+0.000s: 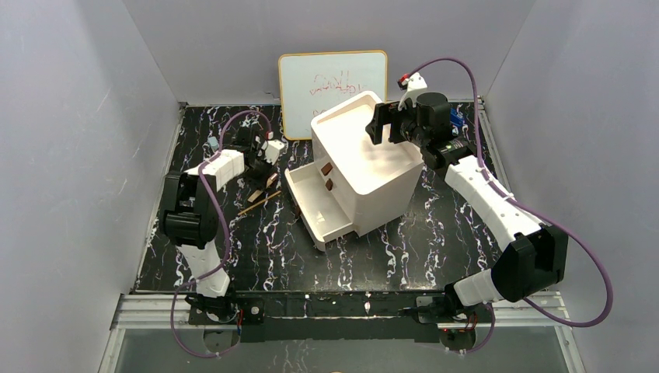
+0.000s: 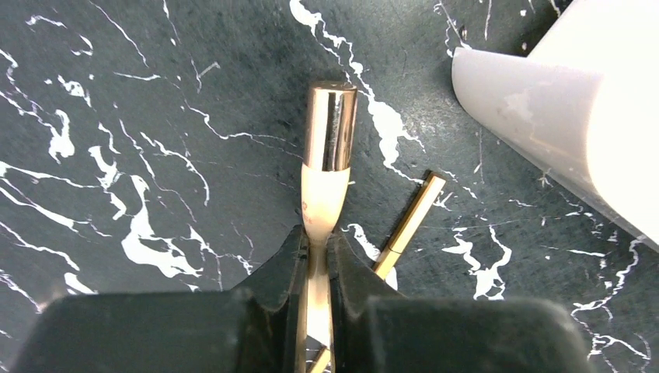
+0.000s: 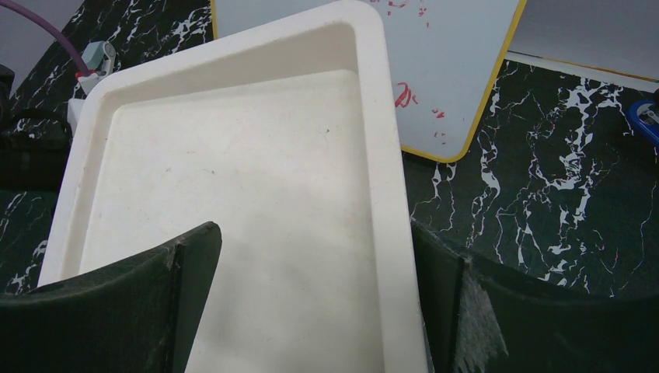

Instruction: Organize the makeup

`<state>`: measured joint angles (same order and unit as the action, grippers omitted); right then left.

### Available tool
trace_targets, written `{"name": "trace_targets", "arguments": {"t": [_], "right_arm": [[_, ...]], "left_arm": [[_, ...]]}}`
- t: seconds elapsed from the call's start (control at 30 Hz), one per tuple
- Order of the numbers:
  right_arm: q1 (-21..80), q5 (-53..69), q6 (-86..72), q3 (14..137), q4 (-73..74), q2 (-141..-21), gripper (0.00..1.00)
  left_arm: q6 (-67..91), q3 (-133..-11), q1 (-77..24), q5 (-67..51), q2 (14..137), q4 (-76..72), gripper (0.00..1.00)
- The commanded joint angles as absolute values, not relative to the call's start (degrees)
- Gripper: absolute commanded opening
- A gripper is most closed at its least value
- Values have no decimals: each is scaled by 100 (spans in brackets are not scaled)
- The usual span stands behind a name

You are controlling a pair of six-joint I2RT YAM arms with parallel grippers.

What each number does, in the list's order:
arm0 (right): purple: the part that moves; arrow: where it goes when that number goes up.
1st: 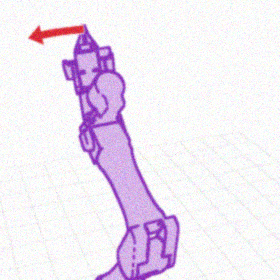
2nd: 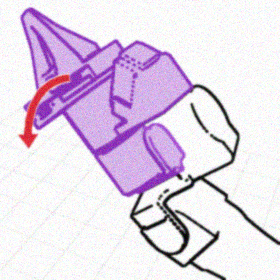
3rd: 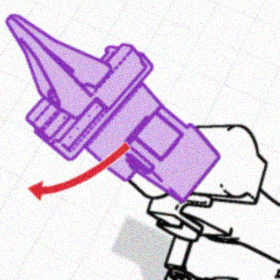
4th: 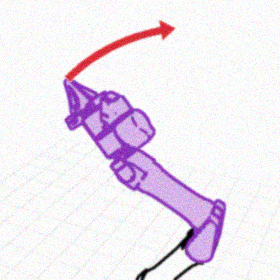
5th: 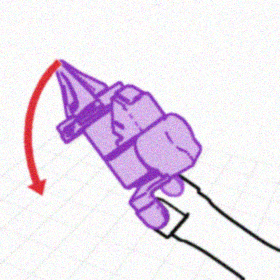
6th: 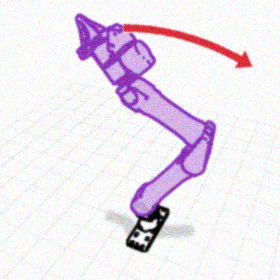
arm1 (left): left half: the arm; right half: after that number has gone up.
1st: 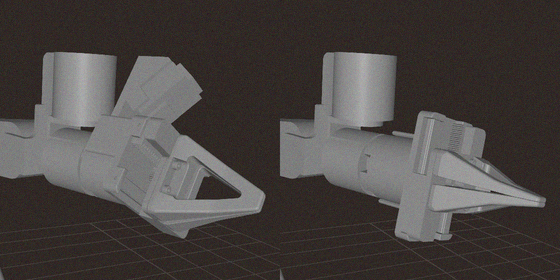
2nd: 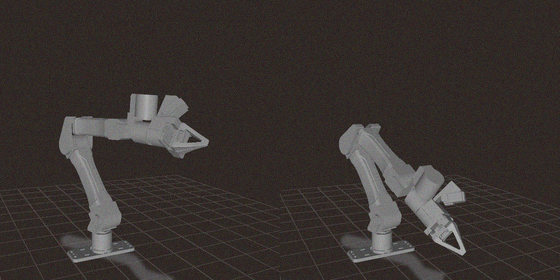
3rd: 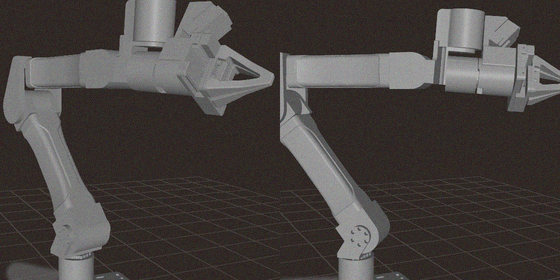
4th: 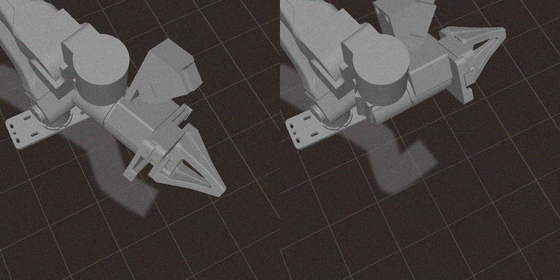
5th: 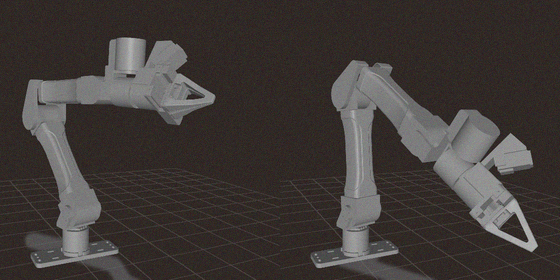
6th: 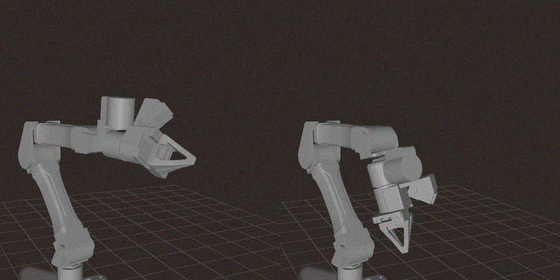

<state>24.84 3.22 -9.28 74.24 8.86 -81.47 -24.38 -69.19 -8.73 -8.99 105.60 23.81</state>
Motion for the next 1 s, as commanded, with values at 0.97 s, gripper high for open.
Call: {"name": "trace_targets", "arguments": {"t": [0.97], "right_arm": [[2914, 914, -1450, 7156, 1846, -8623, 98]], "left_arm": [[-5752, -6657, -1774, -1866, 7093, 3059, 0]]}}
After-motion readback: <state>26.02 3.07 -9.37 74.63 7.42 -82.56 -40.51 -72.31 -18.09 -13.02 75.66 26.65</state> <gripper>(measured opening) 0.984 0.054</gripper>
